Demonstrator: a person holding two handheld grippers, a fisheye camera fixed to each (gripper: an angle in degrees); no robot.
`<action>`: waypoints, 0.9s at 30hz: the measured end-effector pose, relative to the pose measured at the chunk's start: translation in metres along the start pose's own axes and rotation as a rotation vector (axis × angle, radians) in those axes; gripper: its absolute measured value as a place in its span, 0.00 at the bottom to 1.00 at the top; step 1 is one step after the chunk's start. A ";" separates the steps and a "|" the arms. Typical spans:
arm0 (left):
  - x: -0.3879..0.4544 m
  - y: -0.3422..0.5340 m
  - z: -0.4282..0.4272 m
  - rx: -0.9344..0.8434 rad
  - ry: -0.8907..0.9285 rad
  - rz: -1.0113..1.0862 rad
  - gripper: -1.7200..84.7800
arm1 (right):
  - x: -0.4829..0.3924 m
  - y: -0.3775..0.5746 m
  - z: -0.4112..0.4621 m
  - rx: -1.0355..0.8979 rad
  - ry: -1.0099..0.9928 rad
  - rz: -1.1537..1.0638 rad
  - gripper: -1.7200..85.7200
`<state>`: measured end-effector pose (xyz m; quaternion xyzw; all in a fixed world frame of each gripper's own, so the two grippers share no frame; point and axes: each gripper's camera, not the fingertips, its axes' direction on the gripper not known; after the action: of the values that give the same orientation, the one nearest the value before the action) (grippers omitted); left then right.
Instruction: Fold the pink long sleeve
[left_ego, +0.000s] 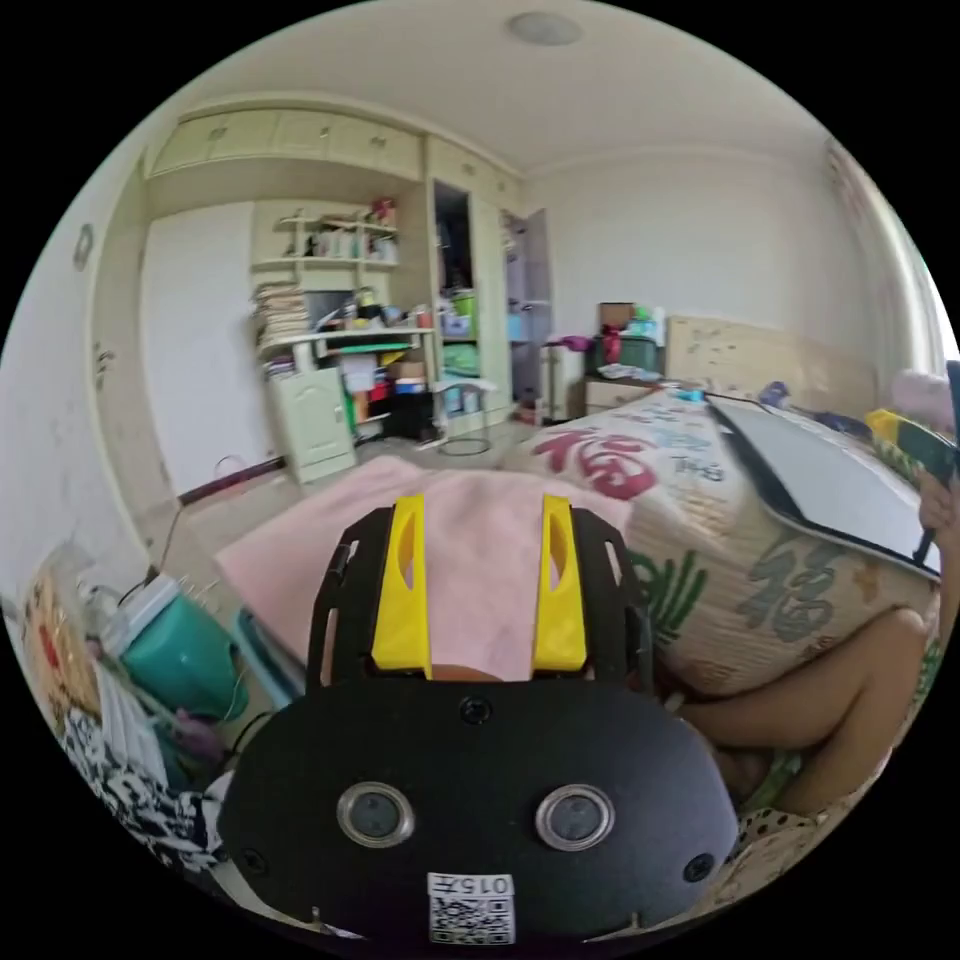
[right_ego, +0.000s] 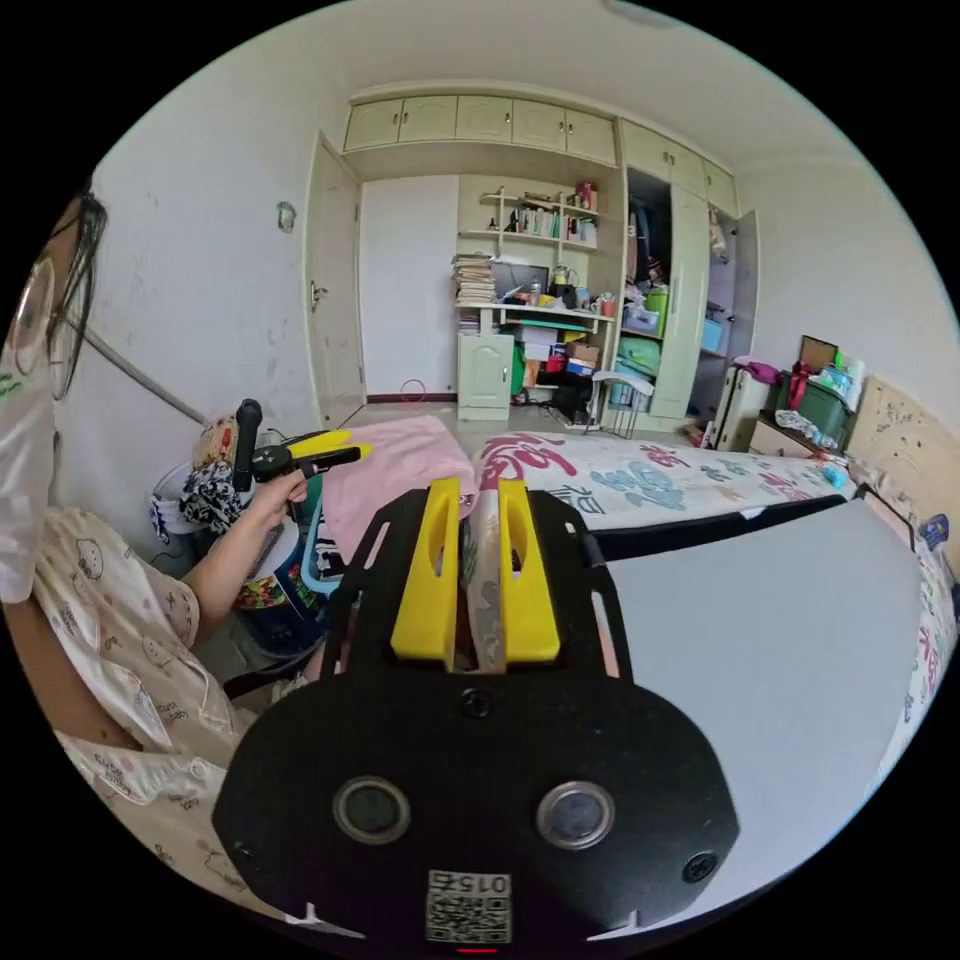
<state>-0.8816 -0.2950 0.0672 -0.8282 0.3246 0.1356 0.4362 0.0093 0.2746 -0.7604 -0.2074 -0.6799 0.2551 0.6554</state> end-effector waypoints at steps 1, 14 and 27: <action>-0.031 0.021 -0.004 -0.027 -0.080 -0.072 0.22 | -0.006 0.010 0.019 -0.025 -0.024 -0.027 0.11; -0.158 0.194 -0.023 0.000 -0.026 -0.506 0.23 | 0.088 0.140 0.214 -0.332 0.099 -0.043 0.17; -0.199 0.277 -0.027 -0.009 0.077 -0.512 0.18 | 0.200 0.262 0.178 -0.408 0.066 -0.130 0.10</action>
<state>-1.2149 -0.3467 0.0086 -0.8900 0.1200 -0.0092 0.4398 -0.1929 0.5898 -0.7674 -0.2999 -0.7075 0.0623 0.6369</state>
